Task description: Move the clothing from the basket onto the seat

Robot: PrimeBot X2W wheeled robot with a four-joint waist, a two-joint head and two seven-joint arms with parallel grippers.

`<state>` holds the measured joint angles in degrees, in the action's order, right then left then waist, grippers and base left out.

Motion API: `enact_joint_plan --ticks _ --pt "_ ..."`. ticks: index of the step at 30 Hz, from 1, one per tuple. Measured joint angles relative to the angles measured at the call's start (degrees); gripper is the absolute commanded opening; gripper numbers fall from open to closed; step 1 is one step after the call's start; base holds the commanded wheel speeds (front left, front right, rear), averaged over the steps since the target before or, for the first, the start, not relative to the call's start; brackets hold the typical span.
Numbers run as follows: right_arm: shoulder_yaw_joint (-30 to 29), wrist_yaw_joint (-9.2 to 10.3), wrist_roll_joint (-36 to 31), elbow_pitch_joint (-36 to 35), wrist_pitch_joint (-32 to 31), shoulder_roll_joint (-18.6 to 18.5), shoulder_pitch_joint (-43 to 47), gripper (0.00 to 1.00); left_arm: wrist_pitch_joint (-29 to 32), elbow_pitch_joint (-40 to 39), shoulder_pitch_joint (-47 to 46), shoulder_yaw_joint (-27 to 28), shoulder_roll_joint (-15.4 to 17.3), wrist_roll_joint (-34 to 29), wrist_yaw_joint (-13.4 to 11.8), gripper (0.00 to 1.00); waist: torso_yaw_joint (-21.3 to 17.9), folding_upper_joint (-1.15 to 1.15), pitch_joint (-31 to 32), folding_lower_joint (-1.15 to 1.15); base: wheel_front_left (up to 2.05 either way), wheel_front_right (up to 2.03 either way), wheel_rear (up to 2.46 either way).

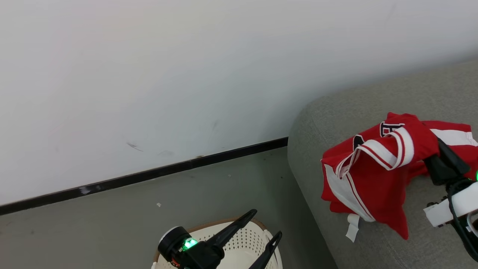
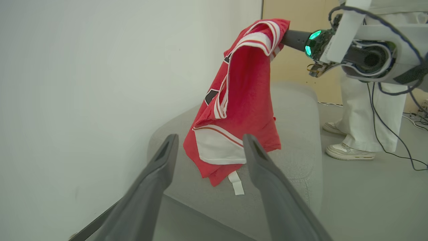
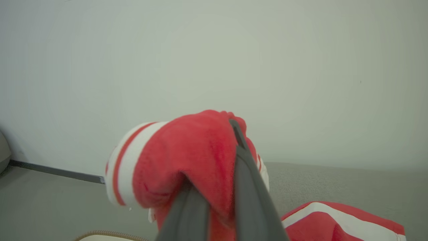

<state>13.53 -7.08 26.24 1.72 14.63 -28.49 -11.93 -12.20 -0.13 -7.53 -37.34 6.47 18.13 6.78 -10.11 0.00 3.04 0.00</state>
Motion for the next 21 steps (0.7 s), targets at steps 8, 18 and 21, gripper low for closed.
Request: enact_joint_plan --ticks 8,18,21 --pt "-10.47 -0.01 -2.72 -4.93 0.0 1.86 8.38 0.0 -0.51 0.88 0.01 -3.91 -0.69 1.04 0.02 1.0 -4.46 0.0 0.4 0.0 0.0 0.0 0.0" --pt "-14.06 0.0 -4.02 -8.95 -0.01 3.87 14.25 0.0 -0.85 1.25 0.0 -6.09 -0.86 2.14 0.45 1.0 -9.36 0.0 0.67 0.0 0.0 0.0 0.0" --pt "-11.25 0.0 -2.69 -8.95 -0.01 4.03 14.28 0.0 -1.01 1.3 -0.01 -6.09 -0.89 2.5 0.45 1.0 -10.65 0.0 0.58 0.0 0.0 0.0 0.0"
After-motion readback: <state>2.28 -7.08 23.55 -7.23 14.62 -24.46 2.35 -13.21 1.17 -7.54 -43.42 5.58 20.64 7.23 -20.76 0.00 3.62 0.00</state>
